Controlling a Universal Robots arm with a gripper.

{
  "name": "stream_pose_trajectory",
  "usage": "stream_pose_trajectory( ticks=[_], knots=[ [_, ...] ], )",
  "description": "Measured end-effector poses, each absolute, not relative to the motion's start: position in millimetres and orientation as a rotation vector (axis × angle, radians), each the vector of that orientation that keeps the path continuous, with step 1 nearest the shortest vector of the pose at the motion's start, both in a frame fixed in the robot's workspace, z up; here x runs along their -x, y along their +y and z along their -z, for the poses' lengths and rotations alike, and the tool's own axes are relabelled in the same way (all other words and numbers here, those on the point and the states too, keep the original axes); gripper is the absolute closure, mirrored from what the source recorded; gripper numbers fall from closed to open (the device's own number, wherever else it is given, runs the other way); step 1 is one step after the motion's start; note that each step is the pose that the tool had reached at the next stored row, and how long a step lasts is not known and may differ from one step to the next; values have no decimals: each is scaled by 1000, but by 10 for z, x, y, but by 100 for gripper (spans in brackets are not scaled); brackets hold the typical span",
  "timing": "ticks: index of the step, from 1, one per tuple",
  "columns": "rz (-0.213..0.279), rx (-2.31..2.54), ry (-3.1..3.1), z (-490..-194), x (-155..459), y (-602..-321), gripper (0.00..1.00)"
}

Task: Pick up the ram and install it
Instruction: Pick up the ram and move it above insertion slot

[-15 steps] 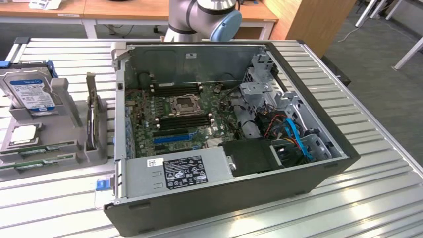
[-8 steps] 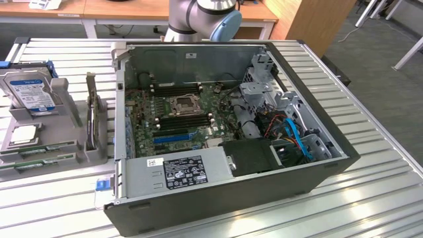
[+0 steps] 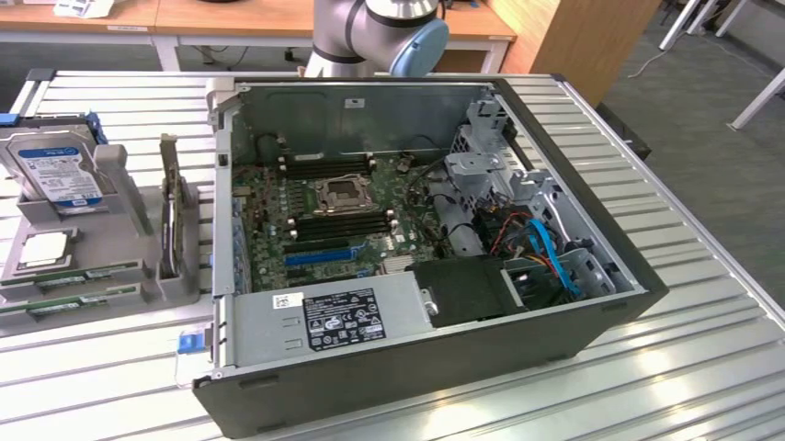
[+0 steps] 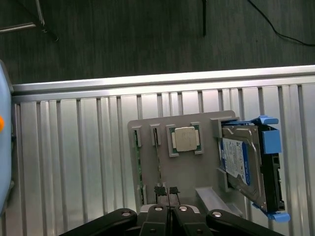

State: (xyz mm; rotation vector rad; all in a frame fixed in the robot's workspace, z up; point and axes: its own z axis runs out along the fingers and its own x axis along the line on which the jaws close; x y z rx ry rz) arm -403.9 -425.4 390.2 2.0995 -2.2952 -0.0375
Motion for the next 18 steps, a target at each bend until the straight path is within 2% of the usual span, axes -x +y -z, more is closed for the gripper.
stream_pose_trajectory(
  ticks=[18],
  knots=[
    [34, -2237, -2160, -3898, 4040, -4254, 90]
  ],
)
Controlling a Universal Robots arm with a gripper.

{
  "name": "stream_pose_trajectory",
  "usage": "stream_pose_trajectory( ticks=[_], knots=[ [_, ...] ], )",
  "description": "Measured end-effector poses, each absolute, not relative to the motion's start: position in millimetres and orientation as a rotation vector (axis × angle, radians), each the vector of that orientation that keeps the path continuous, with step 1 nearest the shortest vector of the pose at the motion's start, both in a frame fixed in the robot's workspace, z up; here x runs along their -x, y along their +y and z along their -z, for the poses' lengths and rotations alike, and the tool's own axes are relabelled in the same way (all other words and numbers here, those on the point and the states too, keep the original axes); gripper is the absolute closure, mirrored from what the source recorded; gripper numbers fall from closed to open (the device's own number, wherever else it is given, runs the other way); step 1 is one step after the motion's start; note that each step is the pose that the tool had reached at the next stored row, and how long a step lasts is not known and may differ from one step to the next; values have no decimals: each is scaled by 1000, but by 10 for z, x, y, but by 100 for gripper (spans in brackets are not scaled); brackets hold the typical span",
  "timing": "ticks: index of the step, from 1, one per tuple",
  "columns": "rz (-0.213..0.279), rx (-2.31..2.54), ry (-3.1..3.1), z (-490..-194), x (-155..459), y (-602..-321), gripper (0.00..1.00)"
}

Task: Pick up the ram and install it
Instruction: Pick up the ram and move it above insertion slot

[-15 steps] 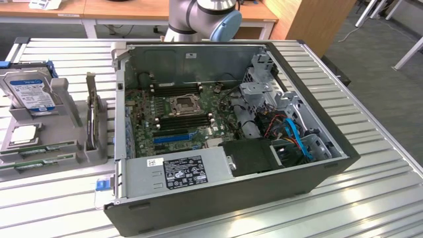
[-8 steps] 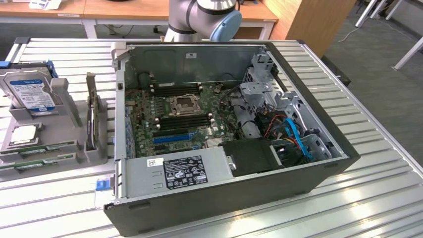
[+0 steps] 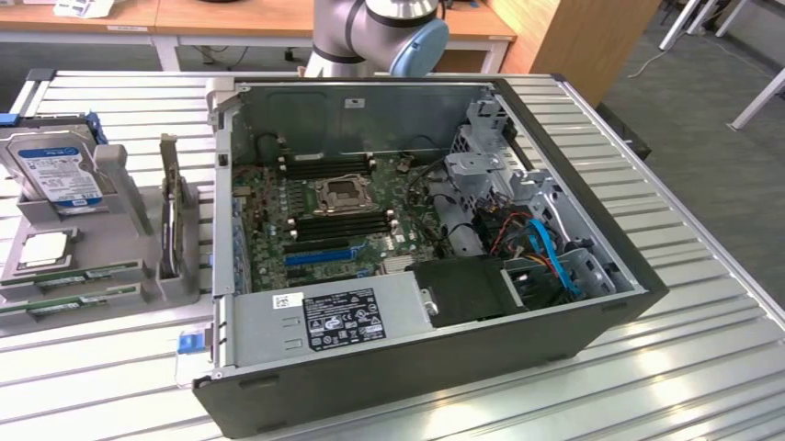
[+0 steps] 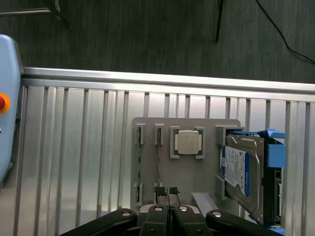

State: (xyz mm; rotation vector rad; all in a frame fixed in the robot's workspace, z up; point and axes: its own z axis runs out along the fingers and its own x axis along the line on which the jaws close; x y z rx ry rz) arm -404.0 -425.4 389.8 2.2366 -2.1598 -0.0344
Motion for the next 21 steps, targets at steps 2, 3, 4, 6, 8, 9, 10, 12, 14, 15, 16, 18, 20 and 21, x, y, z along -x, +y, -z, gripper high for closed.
stream_pose_trajectory(
  ticks=[2, 3, 4, 6, 8, 9, 10, 12, 14, 15, 16, 18, 20, 21],
  knots=[
    [34, -2237, -2160, -3898, 4039, -4254, 90],
    [34, -2237, -2160, -3898, 4040, -4254, 90],
    [34, -2237, -2160, -3898, 4040, -4254, 90],
    [34, -2237, -2160, -3898, 4039, -4254, 90],
    [35, -2237, -2160, -3898, 4039, -4254, 90],
    [34, -2237, -2160, -3898, 4040, -4254, 90],
    [34, -2237, -2160, -3898, 4039, -4254, 90],
    [34, -2237, -2160, -3898, 4039, -4254, 89],
    [35, -2237, -2160, -3842, 4039, -4254, 71],
    [34, -2237, -2160, -3841, 4039, -4254, 71],
    [34, -2237, -2160, -3817, 4040, -4254, 71],
    [34, -2237, -2160, -3816, 4039, -4254, 71],
    [35, -2236, -2160, -3812, 4040, -4254, 71],
    [35, -2236, -2160, -3812, 4040, -4254, 71]
  ],
)
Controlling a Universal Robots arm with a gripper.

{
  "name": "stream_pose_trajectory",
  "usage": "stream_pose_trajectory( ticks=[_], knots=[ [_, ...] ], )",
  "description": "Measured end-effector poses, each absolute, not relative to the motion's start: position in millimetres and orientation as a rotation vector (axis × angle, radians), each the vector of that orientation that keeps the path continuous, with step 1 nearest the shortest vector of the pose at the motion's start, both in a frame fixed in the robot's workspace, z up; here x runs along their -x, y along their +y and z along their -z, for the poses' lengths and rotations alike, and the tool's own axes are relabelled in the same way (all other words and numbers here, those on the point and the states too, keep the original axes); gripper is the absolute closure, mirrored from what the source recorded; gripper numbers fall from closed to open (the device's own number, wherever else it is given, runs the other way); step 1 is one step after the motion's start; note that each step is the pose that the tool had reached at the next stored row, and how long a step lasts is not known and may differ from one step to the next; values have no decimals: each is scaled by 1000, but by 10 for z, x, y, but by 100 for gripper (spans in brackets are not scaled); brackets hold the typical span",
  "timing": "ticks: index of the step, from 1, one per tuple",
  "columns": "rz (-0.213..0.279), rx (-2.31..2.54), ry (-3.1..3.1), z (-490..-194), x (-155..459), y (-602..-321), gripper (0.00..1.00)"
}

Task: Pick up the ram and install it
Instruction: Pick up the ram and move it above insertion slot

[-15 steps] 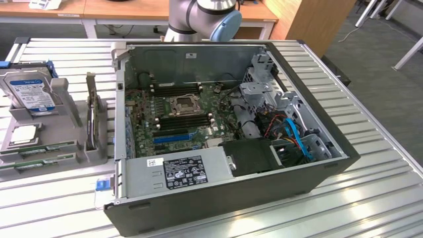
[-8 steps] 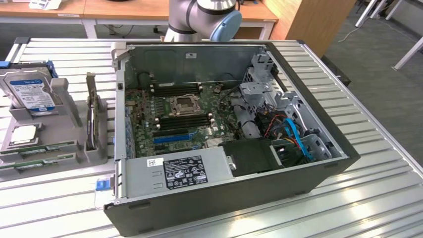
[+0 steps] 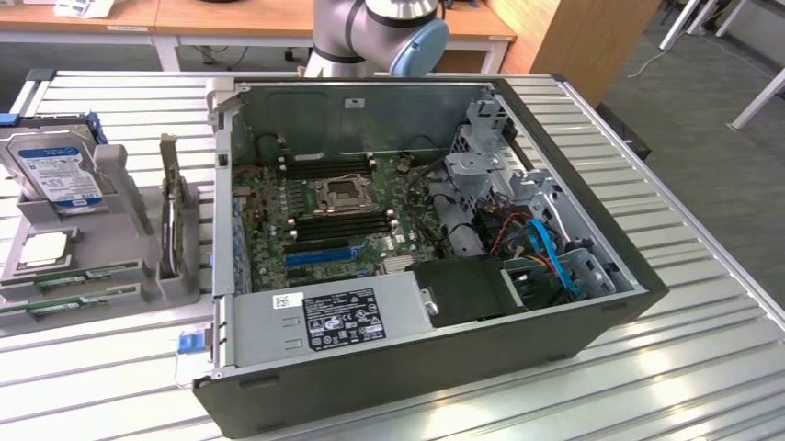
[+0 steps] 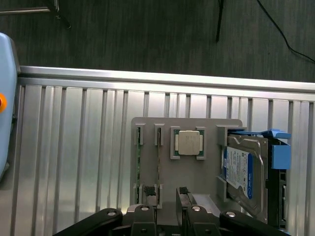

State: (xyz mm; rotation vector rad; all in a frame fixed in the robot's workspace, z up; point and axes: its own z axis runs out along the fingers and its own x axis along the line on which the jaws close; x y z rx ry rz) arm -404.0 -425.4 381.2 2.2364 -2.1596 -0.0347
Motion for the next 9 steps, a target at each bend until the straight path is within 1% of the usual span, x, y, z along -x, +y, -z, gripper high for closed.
stream_pose_trajectory(
  ticks=[9],
  knots=[
    [35, -2237, -2160, -3792, 4040, -4254, 71]
  ],
)
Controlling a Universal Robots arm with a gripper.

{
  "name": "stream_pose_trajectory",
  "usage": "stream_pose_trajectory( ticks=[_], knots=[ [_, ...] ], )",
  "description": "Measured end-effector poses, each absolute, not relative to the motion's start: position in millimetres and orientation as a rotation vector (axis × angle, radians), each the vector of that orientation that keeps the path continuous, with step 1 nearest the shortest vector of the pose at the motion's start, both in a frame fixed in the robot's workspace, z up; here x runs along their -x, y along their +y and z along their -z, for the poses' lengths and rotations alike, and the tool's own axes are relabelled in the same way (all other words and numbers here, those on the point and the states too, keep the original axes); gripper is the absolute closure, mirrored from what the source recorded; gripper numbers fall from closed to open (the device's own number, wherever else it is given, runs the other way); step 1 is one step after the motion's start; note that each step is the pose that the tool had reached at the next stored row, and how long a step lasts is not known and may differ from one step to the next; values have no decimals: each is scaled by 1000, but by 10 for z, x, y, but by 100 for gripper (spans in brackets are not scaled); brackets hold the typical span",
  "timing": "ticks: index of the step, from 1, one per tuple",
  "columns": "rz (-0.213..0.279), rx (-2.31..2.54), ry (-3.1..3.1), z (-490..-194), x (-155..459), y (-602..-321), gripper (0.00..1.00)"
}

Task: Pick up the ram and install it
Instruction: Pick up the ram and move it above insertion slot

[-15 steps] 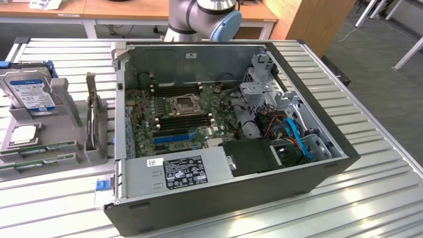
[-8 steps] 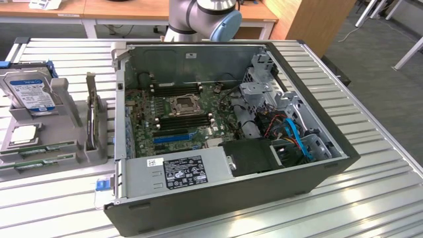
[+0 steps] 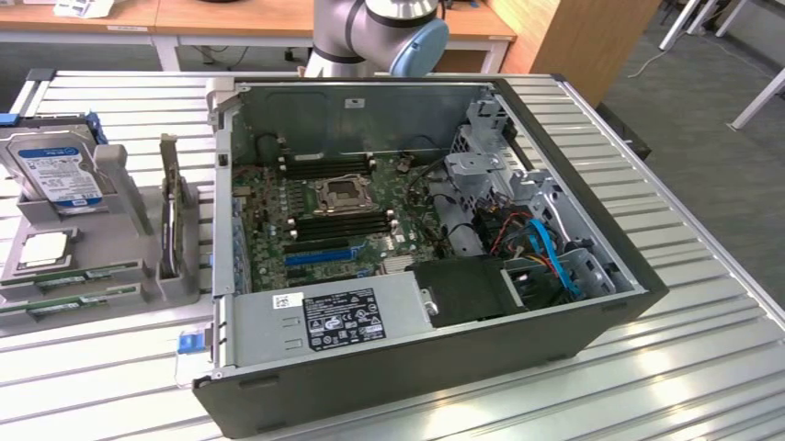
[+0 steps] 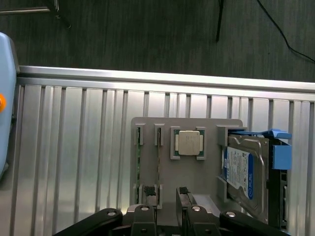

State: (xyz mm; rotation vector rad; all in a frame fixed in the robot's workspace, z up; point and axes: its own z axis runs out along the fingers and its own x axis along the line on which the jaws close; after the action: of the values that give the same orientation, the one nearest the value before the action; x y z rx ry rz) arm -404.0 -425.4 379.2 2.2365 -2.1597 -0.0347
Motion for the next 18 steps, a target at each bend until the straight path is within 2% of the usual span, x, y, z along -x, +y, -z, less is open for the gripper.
stream_pose_trajectory(
  ticks=[18],
  knots=[
    [30, -2234, -2158, -3483, 4039, -4254, 71]
  ],
)
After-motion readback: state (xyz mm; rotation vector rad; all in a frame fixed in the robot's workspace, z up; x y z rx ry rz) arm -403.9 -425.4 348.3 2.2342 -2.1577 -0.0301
